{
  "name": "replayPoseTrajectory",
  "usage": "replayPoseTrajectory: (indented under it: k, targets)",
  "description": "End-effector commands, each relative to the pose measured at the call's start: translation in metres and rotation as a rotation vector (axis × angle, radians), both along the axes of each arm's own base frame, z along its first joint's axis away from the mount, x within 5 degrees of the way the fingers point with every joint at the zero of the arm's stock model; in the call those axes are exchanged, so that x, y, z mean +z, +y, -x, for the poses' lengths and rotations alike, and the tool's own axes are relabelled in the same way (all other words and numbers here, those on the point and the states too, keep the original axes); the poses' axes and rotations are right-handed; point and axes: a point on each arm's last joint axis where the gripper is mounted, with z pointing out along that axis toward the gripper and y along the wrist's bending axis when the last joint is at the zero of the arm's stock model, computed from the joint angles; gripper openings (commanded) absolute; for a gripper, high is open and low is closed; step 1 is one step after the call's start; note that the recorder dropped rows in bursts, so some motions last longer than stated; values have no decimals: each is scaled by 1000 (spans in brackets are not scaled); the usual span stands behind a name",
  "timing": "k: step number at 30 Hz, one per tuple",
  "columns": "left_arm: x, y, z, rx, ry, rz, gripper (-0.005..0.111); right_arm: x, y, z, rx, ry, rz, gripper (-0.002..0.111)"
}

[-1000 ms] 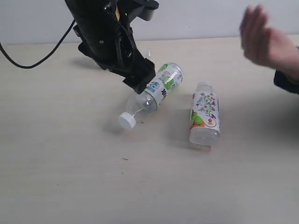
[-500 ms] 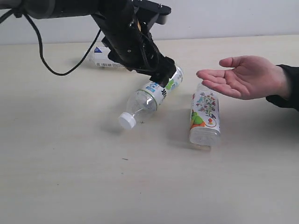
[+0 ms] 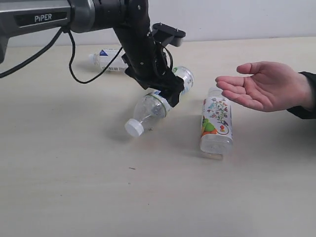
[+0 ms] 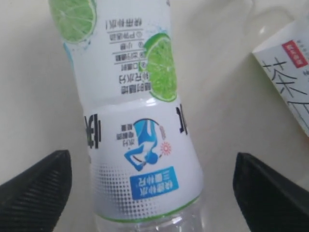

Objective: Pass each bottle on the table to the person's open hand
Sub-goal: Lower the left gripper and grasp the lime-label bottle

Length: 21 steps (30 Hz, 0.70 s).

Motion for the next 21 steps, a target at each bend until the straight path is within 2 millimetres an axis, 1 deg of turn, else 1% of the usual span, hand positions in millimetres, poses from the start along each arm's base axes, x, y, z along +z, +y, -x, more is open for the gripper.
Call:
replayPoseTrajectory:
  k: [1, 2, 8, 9, 11, 12, 13, 14, 16, 21]
  targets:
    - [-18, 0, -7, 13, 6, 1, 86, 0, 0, 0, -4, -13, 4, 0]
    - [-20, -1, -7, 14, 2, 4, 86, 0, 0, 0, -4, -13, 4, 0]
    - [-44, -2, -8, 16, 35, -22, 86, 0, 0, 0, -4, -13, 4, 0]
    - [-46, -1, -8, 15, 42, -27, 80, 0, 0, 0, -4, -13, 4, 0]
    - [-44, -1, -8, 15, 40, -26, 62, 0, 0, 0, -4, -13, 4, 0]
    - [-42, -1, -8, 14, 36, -22, 49, 0, 0, 0, -4, -13, 4, 0]
    - [-39, -1, -8, 14, 35, -21, 38, 0, 0, 0, -4, -13, 4, 0]
    - [-35, -1, -7, 12, 35, -21, 23, 0, 0, 0, -4, -13, 4, 0]
    - [-31, 0, -5, 19, 56, -26, 0, 0, 0, 0, -4, -13, 4, 0]
    - [-19, 2, -2, 71, 75, -17, 0, 0, 0, 0, -4, -13, 4, 0]
